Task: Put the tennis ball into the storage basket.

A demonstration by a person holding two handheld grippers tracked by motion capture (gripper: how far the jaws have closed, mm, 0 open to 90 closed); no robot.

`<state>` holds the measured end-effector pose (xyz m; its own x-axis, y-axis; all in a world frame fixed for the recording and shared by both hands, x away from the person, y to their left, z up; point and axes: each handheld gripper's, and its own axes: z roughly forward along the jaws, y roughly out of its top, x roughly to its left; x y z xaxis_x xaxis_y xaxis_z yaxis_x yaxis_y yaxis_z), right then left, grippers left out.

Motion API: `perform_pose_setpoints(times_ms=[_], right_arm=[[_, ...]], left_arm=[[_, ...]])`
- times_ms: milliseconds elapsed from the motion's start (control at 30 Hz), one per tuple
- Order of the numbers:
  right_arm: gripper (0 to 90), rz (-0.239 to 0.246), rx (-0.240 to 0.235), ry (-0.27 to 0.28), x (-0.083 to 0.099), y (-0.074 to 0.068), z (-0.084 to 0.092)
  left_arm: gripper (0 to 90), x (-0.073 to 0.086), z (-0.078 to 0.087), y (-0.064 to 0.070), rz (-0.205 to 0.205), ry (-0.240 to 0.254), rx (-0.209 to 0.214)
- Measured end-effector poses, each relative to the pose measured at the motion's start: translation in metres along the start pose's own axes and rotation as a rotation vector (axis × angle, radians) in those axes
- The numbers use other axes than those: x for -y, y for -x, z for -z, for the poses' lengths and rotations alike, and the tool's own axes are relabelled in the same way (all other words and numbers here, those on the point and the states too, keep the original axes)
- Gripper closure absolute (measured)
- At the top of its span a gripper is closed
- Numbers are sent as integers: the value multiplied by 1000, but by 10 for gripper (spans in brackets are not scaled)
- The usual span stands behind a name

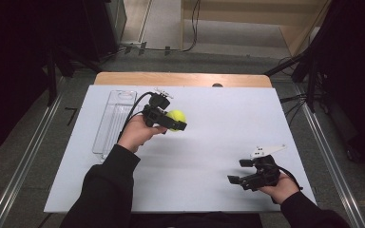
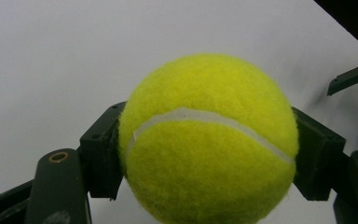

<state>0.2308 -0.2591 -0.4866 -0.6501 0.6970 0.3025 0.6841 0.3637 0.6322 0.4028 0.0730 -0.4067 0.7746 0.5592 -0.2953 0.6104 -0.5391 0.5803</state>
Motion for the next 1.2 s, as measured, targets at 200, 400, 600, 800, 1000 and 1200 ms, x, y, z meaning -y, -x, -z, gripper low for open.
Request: perform_pose_setpoints(times_ms=[200,400,600,800,1000,1200], right_arm=[[125,0,1,0,0,0,0],[125,4,1,2,0,0,0],[126,1,3,0,0,0,0],[125,1,3,0,0,0,0],[125,3,0,1,0,0,0],[125,4,0,1,0,0,0]], left_arm=[[262,-1,7,0,1,3,-1],[262,-1,14,-2,13,1,-2],[262,-2,20,-3,8,5,-10],[262,-2,26,-4,8,13,-11],[262,-2,31,-6,13,14,-20],[262,-1,35,-9,14,9,-25]])
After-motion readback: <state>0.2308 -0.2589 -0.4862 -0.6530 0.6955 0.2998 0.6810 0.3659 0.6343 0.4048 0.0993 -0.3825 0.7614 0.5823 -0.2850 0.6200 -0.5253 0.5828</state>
